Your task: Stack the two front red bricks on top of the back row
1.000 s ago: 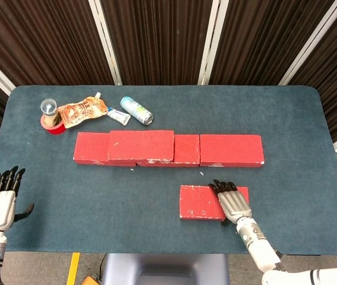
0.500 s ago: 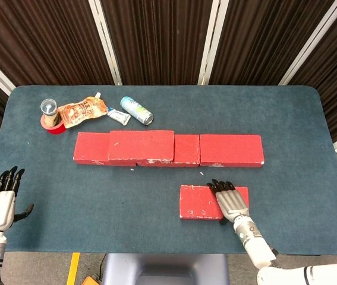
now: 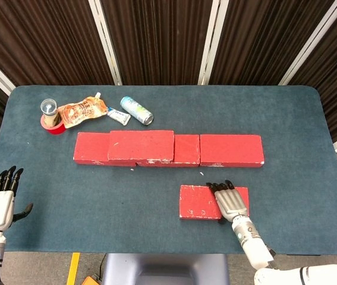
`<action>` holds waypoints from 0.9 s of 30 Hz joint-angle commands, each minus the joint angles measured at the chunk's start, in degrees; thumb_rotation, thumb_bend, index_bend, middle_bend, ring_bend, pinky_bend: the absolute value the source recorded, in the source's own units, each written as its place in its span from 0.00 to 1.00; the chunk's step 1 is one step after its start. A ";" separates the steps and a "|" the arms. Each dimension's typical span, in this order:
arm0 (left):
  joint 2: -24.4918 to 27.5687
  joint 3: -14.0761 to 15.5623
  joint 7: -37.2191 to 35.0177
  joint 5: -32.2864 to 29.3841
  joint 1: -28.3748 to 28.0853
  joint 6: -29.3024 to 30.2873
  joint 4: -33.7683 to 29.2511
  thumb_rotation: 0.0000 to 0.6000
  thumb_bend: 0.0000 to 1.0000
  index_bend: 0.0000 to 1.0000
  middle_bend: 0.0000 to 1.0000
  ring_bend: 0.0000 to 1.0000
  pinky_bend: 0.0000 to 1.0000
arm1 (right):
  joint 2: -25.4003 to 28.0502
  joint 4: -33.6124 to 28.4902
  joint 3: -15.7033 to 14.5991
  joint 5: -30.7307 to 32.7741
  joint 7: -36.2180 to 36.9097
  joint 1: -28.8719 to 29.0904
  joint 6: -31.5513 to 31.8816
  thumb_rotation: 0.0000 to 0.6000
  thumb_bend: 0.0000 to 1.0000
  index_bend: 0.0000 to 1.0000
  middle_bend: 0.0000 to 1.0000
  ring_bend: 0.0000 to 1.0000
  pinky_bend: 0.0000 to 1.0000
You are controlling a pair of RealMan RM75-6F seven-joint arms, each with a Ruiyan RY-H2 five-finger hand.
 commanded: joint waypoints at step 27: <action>0.41 -0.15 -0.68 -0.38 0.06 -0.94 -0.40 1.00 0.24 0.00 0.00 0.00 0.00 | 20.22 -2.61 11.90 13.15 -2.98 13.61 -11.20 1.00 0.12 0.24 0.35 0.31 0.00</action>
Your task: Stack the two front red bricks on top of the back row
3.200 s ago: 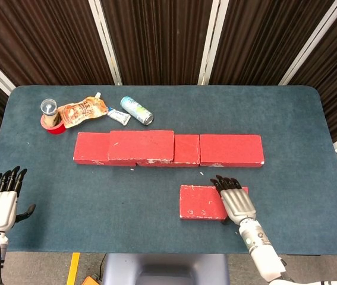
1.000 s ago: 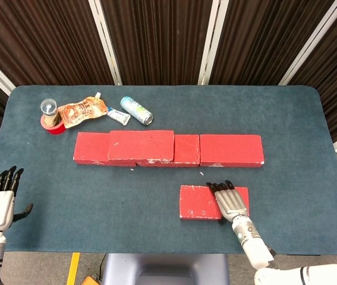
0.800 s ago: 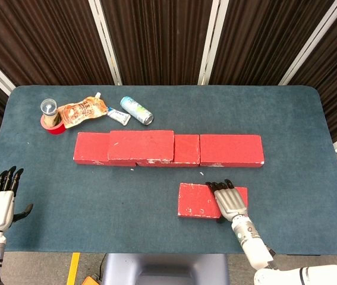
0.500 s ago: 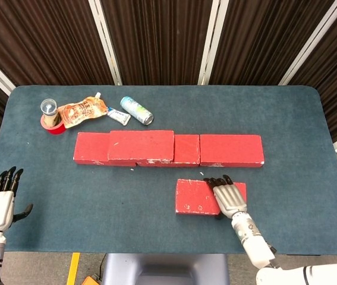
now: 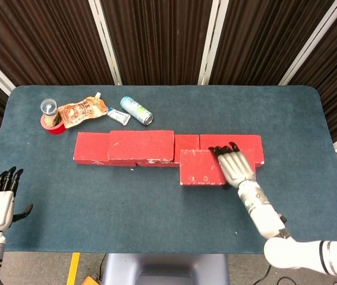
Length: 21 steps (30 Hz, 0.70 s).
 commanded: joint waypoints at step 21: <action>-0.03 -0.60 -0.16 -0.83 0.05 0.02 0.13 1.00 0.24 0.00 0.00 0.00 0.00 | -0.23 23.11 -1.41 -7.96 17.31 2.23 -20.28 1.00 0.13 0.25 0.35 0.31 0.00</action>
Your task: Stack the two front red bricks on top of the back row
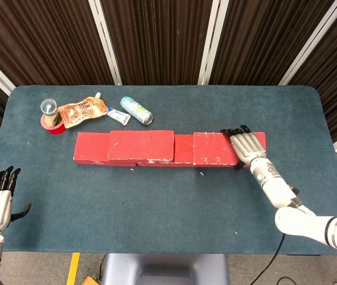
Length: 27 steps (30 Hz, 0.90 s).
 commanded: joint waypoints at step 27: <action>-0.28 -0.30 0.59 -0.68 0.02 0.08 0.04 1.00 0.24 0.00 0.00 0.00 0.00 | -8.57 12.11 -3.88 3.79 5.29 7.60 -3.27 1.00 0.13 0.26 0.35 0.31 0.00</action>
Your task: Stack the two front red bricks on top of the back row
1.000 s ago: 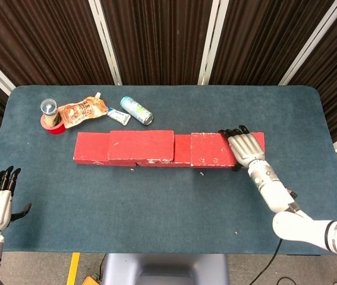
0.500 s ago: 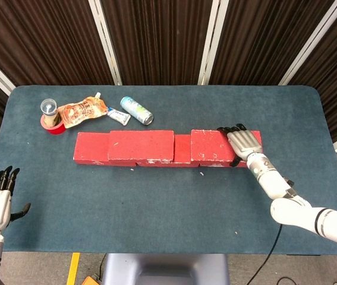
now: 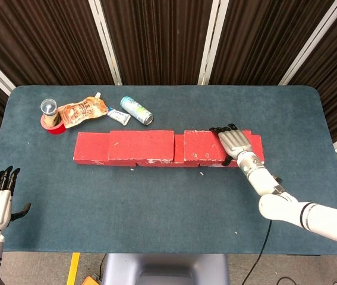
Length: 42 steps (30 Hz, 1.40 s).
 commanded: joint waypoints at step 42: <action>0.15 0.03 -0.12 0.05 0.12 0.11 -0.40 1.00 0.24 0.00 0.00 0.00 0.00 | -5.51 3.72 -1.73 7.29 -1.81 5.79 1.29 1.00 0.13 0.26 0.35 0.31 0.00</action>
